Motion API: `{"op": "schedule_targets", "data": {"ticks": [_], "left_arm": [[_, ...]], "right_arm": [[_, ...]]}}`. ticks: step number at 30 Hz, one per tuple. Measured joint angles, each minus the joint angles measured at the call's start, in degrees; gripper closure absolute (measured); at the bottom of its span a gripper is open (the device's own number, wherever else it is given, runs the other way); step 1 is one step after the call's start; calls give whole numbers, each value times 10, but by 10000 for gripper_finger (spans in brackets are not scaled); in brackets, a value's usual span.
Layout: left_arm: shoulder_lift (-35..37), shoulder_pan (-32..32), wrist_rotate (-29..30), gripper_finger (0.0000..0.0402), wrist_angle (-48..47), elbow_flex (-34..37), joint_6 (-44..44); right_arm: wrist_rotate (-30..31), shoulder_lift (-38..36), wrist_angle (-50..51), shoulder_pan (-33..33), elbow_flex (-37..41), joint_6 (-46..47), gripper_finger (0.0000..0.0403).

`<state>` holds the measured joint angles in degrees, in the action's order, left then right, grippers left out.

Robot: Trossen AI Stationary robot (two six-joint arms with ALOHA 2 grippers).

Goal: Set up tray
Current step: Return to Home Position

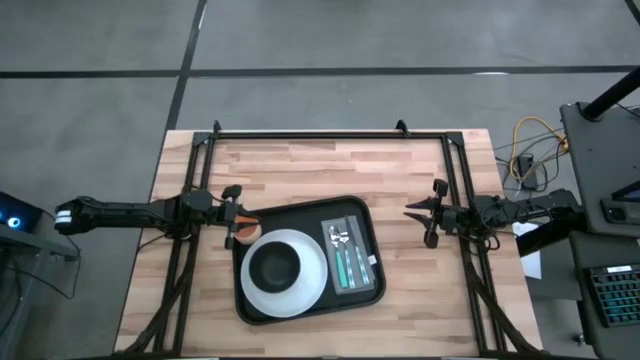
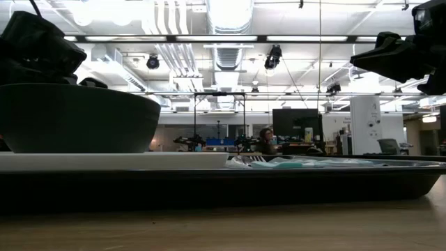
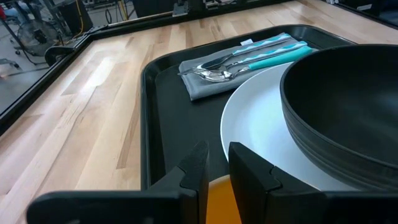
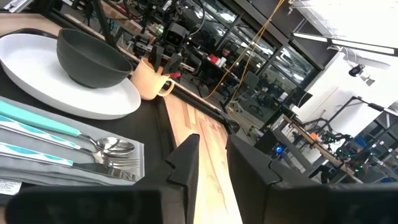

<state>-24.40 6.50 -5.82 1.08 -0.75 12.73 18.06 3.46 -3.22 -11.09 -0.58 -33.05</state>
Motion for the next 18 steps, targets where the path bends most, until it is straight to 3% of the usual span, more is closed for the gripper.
{"op": "schedule_targets", "data": {"ticks": [18], "left_arm": [[0, 0, 0, 356, 0, 0, 0]], "right_arm": [[0, 0, 0, 0, 0, 0, 322]]}}
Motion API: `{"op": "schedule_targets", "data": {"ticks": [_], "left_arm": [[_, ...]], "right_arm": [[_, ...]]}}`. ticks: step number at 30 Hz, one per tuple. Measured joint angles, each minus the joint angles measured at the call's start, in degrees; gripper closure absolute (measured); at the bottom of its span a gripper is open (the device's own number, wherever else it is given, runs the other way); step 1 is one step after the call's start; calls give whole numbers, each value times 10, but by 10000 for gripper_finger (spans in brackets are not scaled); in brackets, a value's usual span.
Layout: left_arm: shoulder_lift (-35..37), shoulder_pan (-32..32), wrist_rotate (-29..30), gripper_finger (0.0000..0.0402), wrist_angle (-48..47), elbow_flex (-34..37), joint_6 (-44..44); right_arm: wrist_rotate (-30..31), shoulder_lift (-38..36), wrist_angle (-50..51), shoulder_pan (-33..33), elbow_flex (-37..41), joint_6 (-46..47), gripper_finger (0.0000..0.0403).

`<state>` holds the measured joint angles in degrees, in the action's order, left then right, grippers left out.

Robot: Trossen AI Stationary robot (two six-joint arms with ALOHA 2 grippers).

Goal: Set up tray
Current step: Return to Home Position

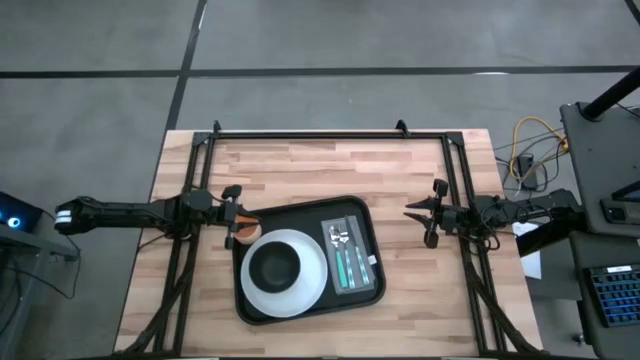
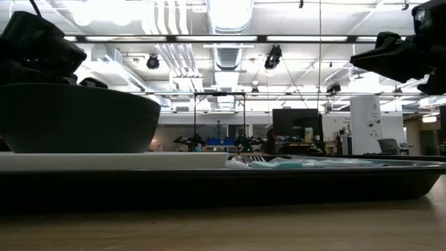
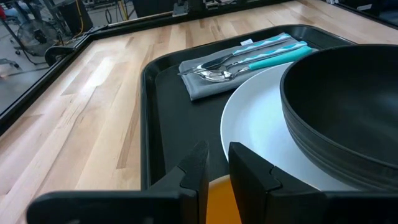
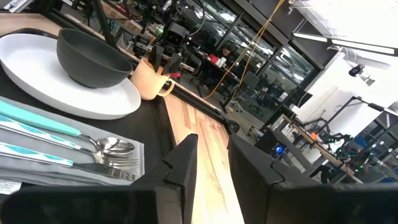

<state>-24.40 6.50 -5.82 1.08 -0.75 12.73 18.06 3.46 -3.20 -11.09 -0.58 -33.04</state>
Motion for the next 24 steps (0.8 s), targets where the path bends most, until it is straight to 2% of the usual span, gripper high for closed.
{"op": "schedule_targets", "data": {"ticks": [24], "left_arm": [[0, 0, 0, 356, 0, 0, 0]], "right_arm": [[0, 0, 0, 0, 0, 0, 335]]}}
